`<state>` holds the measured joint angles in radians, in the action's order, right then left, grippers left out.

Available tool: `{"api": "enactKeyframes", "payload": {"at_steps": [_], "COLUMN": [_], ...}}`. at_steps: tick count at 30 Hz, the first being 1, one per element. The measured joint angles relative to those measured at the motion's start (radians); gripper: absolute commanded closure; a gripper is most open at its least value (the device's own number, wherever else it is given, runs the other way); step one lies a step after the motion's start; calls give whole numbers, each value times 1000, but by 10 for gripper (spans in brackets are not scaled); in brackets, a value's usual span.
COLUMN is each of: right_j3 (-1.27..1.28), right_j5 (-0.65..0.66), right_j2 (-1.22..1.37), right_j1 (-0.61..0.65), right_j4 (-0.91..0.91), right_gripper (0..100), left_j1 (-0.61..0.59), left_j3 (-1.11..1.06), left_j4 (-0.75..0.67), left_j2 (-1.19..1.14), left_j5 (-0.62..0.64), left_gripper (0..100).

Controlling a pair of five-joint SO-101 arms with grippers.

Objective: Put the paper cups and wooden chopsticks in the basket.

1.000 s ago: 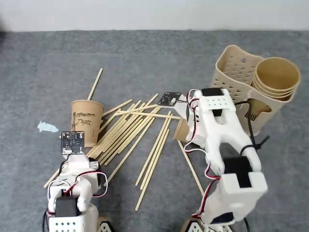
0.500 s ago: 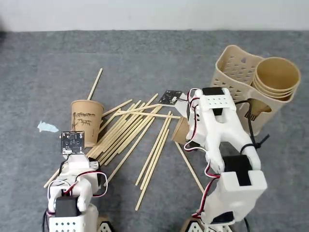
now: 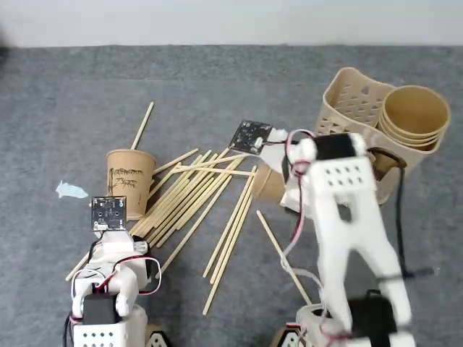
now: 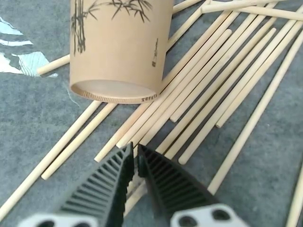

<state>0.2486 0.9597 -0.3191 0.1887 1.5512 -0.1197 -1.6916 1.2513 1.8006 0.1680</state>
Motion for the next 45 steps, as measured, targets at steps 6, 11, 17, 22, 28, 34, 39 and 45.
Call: {"api": "enactKeyframes", "payload": {"at_steps": [6,11,17,22,28,34,39,45], "right_j3": [0,0,34,157,339,407,422,420], "right_j5": [-118,-307,-517,-618,-703,-761,-776,-776], "right_j2": [-253,-402,-436,-434,-341,-305,-221,-160], "right_j1": [3,-58,-238,-359,-434,-448,-476,-491], "right_j4": [-58,-222,-476,-729,-1030,-1163,-1232,-1284], "right_gripper": [791,791,791,791,790,790,790,772], "left_j1": [0,0,0,0,0,0,0,0], "left_j3": [0,0,0,0,0,0,0,0], "left_j4": [0,0,0,0,0,0,0,0], "left_j2": [0,0,0,0,0,0,0,0], "left_j5": [0,0,0,0,0,0,0,0], "left_gripper": [986,986,986,986,986,986,986,986]}}
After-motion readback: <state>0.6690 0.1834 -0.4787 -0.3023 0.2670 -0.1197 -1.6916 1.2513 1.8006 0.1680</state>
